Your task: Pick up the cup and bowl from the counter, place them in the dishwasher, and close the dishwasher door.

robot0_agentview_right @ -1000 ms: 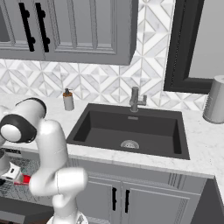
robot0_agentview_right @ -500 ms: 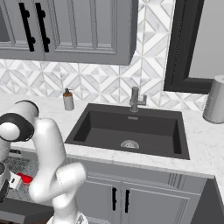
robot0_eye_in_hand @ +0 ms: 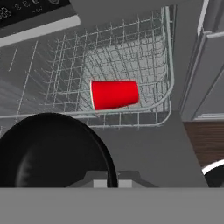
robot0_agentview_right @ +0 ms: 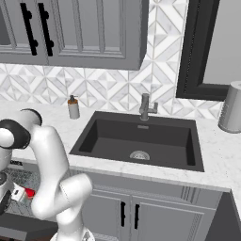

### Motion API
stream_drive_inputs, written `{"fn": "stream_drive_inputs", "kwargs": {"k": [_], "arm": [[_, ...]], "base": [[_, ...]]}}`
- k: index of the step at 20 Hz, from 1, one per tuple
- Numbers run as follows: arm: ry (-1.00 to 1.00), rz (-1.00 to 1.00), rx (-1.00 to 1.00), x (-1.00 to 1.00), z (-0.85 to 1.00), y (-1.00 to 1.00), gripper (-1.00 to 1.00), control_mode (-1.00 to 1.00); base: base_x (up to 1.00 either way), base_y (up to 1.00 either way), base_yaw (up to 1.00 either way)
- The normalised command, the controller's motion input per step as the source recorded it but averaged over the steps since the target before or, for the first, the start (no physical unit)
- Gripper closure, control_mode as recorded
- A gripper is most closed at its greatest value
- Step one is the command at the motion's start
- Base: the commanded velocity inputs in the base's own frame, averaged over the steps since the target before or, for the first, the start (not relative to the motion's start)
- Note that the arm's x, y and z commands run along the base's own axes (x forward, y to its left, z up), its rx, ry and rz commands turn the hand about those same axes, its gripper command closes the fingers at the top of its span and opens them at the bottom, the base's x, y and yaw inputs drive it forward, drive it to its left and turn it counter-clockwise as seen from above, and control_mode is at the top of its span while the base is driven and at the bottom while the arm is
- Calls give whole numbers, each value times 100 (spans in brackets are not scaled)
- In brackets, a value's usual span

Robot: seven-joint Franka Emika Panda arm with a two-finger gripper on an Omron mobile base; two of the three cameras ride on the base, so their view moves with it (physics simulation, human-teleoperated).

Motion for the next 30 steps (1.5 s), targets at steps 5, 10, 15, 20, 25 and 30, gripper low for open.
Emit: {"fn": "stream_drive_inputs", "kwargs": {"k": [5, 10, 15, 20, 25, 30], "arm": [[-46, -13, -31, -100, -36, 100, 100, -100], [-67, -23, -18, -69, 0, 100, 100, -100], [-62, -27, -18, -55, -24, 100, 100, -100], [-68, -23, -32, -82, -76, 100, 100, -100], [-73, -32, -34, -22, -50, 100, 100, -100], [-43, -33, -9, -37, 1, 95, 100, -100]], "base": [[0, 0, 0], [0, 0, 0], [0, 0, 0], [0, 0, 0], [0, 0, 0], [0, 0, 0]]}}
